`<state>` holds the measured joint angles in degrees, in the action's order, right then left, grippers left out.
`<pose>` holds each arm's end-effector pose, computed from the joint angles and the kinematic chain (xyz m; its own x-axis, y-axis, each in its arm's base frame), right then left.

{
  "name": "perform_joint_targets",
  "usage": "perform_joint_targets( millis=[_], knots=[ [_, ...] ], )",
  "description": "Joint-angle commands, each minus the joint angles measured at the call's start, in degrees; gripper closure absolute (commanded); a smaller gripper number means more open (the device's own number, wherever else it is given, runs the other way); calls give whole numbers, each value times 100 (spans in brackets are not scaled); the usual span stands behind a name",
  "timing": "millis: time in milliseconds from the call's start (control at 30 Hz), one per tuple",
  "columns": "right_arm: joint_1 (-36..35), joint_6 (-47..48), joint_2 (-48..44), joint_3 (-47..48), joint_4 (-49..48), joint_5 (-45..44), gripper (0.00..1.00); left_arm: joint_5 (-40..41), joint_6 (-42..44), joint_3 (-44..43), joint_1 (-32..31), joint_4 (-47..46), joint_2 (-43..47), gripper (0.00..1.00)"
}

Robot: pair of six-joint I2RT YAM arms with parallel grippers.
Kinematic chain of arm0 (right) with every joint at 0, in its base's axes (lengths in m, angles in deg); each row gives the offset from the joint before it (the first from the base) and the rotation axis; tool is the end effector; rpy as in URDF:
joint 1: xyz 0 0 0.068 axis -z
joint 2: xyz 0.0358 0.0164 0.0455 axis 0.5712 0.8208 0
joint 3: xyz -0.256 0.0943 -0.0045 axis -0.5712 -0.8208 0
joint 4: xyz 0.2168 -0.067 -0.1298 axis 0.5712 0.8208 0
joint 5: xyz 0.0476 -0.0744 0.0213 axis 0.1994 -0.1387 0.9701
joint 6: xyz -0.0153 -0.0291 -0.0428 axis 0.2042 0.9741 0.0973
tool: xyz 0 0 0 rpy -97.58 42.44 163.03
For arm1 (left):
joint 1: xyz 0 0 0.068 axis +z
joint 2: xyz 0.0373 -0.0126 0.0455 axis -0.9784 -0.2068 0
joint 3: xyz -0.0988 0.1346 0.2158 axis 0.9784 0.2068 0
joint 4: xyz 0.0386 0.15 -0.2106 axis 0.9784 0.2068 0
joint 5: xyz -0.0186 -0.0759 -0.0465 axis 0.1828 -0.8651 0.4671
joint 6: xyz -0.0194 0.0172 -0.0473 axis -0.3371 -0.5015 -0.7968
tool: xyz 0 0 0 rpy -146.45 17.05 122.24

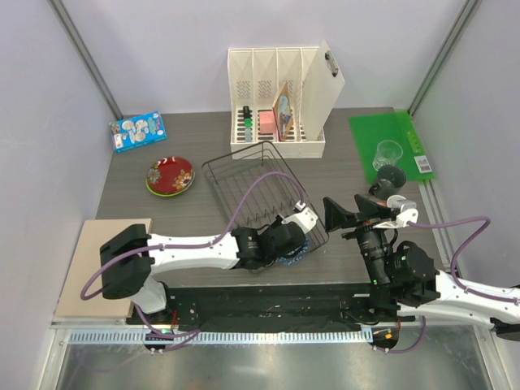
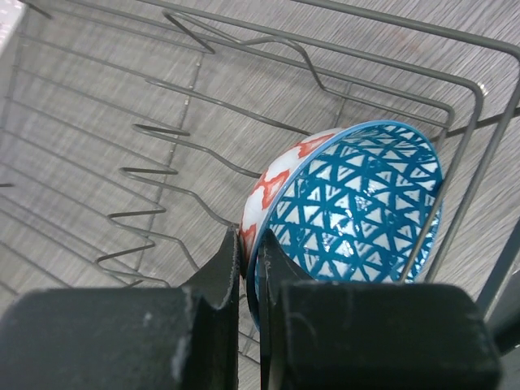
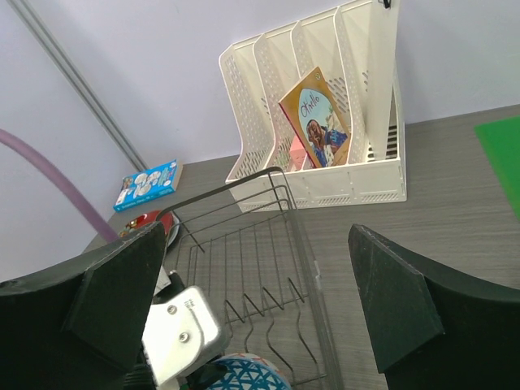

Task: Unload the mixed dishes from the dish rack
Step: Pick up the bowl from the dish rack.

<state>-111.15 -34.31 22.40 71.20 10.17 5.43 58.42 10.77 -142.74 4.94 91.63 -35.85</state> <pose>0.0532 0.0873 0.3250 0.0988 0.4028 -0.9099 -0.2837 0.8879 0.3622 0.1159 -0.3160 0.2300 -0.3392 0.5738 -0.7454 0.6455 0.7184 0.2593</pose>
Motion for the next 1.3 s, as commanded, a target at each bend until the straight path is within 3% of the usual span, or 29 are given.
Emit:
perform_joint_targets(
  millis=[0,433,533,667,733,833,867,967,1133,1267],
  knots=[
    [11,-34,135,89,-225,-93,0,724,125,38,-263,-802,708,100],
    [29,-43,399,19,-340,-216,0,2149,1013,646,-651,-2341,367,100],
    [46,-472,591,185,186,-714,1,2220,978,698,-659,-2473,156,100],
    [457,-1526,1057,563,1730,-1157,7,2369,907,847,-659,-2710,50,100],
    [739,-2200,1181,739,2233,-868,10,2457,942,979,-668,-3051,32,100],
    [1424,-2817,1409,941,2867,-147,24,2659,995,1190,-668,-3464,6,100],
    [1565,-2925,1462,994,3095,159,40,2747,1056,1243,-677,-3579,6,100],
    [2076,-3180,1769,1153,3325,713,57,2888,1196,1419,-695,-3948,23,100],
    [3163,-3286,2620,1293,3370,2084,48,2967,1189,1586,-695,-4169,146,100],
    [3623,-3400,3220,1250,3064,3228,47,3072,1224,1718,-712,-4336,243,100]
  ],
)
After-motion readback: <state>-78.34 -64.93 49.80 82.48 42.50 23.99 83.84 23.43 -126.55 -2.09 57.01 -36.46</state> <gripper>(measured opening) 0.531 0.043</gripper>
